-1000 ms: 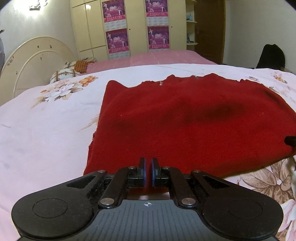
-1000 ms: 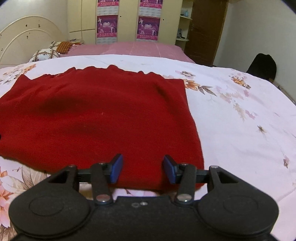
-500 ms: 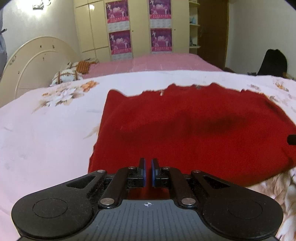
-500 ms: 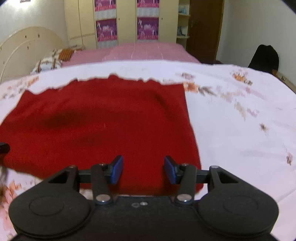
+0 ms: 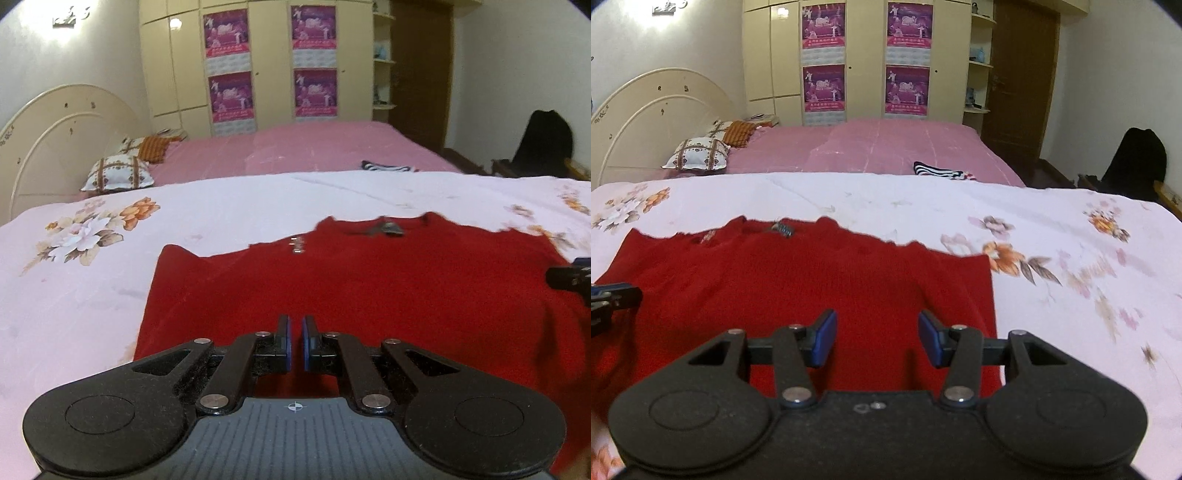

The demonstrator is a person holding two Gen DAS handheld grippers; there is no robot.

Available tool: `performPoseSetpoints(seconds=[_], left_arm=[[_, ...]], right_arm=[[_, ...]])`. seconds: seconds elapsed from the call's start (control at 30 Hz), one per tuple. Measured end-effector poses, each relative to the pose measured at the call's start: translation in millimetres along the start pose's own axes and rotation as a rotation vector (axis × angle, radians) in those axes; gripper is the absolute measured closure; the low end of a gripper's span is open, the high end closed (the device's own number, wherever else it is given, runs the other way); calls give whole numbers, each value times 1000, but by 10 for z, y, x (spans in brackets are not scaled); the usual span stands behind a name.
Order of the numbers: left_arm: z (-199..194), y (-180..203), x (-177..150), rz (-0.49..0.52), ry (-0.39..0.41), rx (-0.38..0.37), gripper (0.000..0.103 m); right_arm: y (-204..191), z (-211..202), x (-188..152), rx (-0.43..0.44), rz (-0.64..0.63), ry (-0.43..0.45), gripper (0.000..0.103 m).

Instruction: Fold small clothes

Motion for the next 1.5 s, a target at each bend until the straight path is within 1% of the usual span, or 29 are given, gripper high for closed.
performPoseSetpoints(seconds=[0.07,0.13,0.2,0.23,0.3,0.33,0.37,0.4,0.43,0.47,0.5,0.57,0.6,0.63,0.67,0.73,0.8,0.9,0.93,1.0,1.03,1.1,1.13,1.17,1.2,1.23,1.27,1.4,1.5], left_arm=[[183,-83,-18,-4,-32,24,97],[271,-139,1,9,-10,32,97],[344,-189,44,12,-5,43,97],[378,-231,71,1,-6,50,97],[470,-352,115,-41,-18,63,97],[513,-405,133,-67,-21,57,97],[541,-437,145,-80,-20,56,97],[566,-439,152,-75,-17,59,97],[575,-425,153,-61,-12,66,97],[581,-407,152,-47,-7,77,97],[574,-375,145,-28,-1,90,97],[527,-329,152,-16,-2,95,97],[484,-312,161,-20,-1,90,97],[447,-299,174,-25,2,84,97],[407,-276,186,-30,7,75,97],[355,-203,233,-29,27,49,97],[370,-99,247,-12,28,31,97],[521,-50,192,-6,2,43,97],[550,-68,179,-3,8,50,97],[579,-99,174,11,17,49,97],[588,-115,179,24,15,45,97],[591,-131,191,35,5,45,97],[580,-146,198,30,-6,49,97],[558,-161,205,20,-18,55,97],[527,-175,205,10,-27,61,97],[481,-190,201,-5,-36,64,97],[434,-204,191,-15,-40,61,97],[217,-253,80,-40,-81,59,97],[29,-271,-44,-48,-92,43,97]], right_arm=[[-19,136,69,-5,-15,5,55],[-19,266,101,-9,-24,1,55],[0,428,77,-27,-44,-25,56],[35,530,39,-48,-59,-42,56],[122,609,24,-61,-62,-16,55],[183,635,31,-78,-66,-7,54],[241,648,38,-91,-53,-2,51],[303,664,40,-99,-33,-4,46],[398,699,22,-105,3,-12,35],[448,725,12,-96,30,-16,30],[471,734,2,-81,51,-18,30],[441,704,21,-84,27,-13,32],[412,655,55,-69,26,-5,49],[398,611,94,-57,35,1,58],[391,559,143,-50,48,12,60],[355,462,244,-38,54,54,59],[249,432,310,-22,30,72,59],[87,571,288,9,-10,32,59],[72,651,233,3,-25,6,59],[132,772,137,-19,-41,-18,57],[173,783,121,-24,-42,-6,55],[254,803,119,-48,-31,-9,40],[284,815,124,-48,-13,-22,39],[295,804,136,-45,4,-33,40],[284,771,143,-47,9,-31,43],[250,702,170,-40,14,-19,47],[203,633,186,-29,18,-8,49],[-1,353,231,30,39,35,49],[-235,149,164,93,46,32,50]])
Point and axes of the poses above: each gripper's, at about its wrist camera, not at the fingertips, and z roughly the way its jaws point, y to its right, x to its top, the point moved 9 cm from there along z, roughly the way its jaws point, and after that the axes turned 3 degrees about -x, right-handed, at the moved point
